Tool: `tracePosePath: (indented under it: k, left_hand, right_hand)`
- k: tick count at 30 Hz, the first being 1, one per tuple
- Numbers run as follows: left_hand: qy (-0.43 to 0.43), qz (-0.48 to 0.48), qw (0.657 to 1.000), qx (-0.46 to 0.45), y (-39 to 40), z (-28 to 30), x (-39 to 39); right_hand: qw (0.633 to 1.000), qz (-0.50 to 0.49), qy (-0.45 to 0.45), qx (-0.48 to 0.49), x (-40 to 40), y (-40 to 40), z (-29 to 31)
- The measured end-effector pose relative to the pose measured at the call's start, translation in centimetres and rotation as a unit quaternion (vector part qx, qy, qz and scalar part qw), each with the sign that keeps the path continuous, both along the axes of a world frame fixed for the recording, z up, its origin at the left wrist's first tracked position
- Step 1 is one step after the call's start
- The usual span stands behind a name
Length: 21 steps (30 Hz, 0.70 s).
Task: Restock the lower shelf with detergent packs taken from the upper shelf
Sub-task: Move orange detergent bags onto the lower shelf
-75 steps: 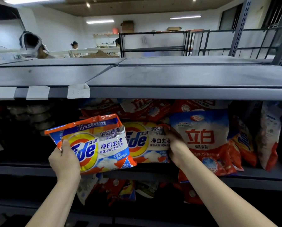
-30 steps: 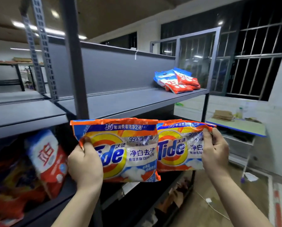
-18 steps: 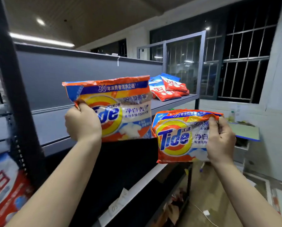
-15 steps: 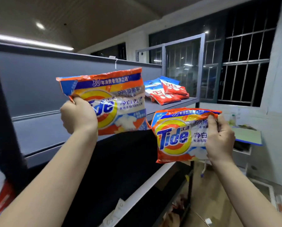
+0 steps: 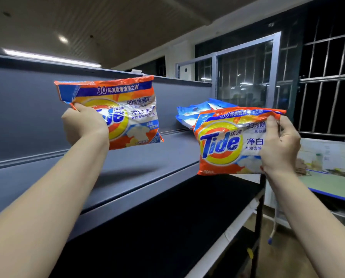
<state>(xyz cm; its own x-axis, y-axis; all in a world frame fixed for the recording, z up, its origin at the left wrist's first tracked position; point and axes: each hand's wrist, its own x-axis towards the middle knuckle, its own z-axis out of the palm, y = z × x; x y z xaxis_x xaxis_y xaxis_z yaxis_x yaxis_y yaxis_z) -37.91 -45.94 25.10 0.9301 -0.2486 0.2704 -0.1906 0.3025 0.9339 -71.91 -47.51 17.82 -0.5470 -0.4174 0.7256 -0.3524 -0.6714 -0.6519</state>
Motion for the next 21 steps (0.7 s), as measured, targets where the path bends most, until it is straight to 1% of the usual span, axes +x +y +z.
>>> tracePosePath:
  k: [4, 7, 10, 13, 16, 18, 19, 20, 21]
  left_hand:
    - [-0.005, 0.037, 0.999, -0.006, -2.7, 0.2, 1.5]
    - [-0.011, 0.08, 0.997, -0.012, -4.0, 0.2, 2.2]
    - [-0.009, 0.117, 0.993, -0.024, -5.1, 0.1, 3.0]
    - [0.002, 0.148, 0.989, -0.026, -6.1, 0.0, 3.9]
    - [-0.012, 0.212, 0.977, 0.017, -7.5, -0.2, 4.1]
    - [-0.012, 0.236, 0.971, 0.03, -8.6, -0.2, 3.6]
    - [-0.004, 0.235, 0.972, 0.029, -9.1, -0.2, 3.1]
    - [0.007, 0.23, 0.973, 0.033, -9.7, -0.3, 2.7]
    - [0.015, 0.225, 0.974, 0.033, -10.2, -0.4, 2.2]
  right_hand:
    - [0.998, 0.062, -0.02, -0.014, 1.1, -5.8, 1.8]
    - [0.99, 0.139, -0.033, -0.015, 2.6, -11.1, 3.4]
    - [0.982, 0.19, -0.012, -0.011, 5.5, -16.7, 5.2]
    - [0.975, 0.219, 0.017, 0.014, 8.7, -22.3, 6.3]
    - [0.968, 0.239, 0.038, 0.064, 11.8, -26.9, 6.4]
    - [0.959, 0.258, 0.043, 0.105, 13.6, -29.2, 6.1]
    - [0.95, 0.279, 0.056, 0.13, 14.5, -30.1, 6.0]
    - [0.935, 0.295, 0.087, 0.175, 15.3, -30.9, 5.8]
    - [0.914, 0.299, 0.137, 0.237, 15.9, -31.5, 5.5]
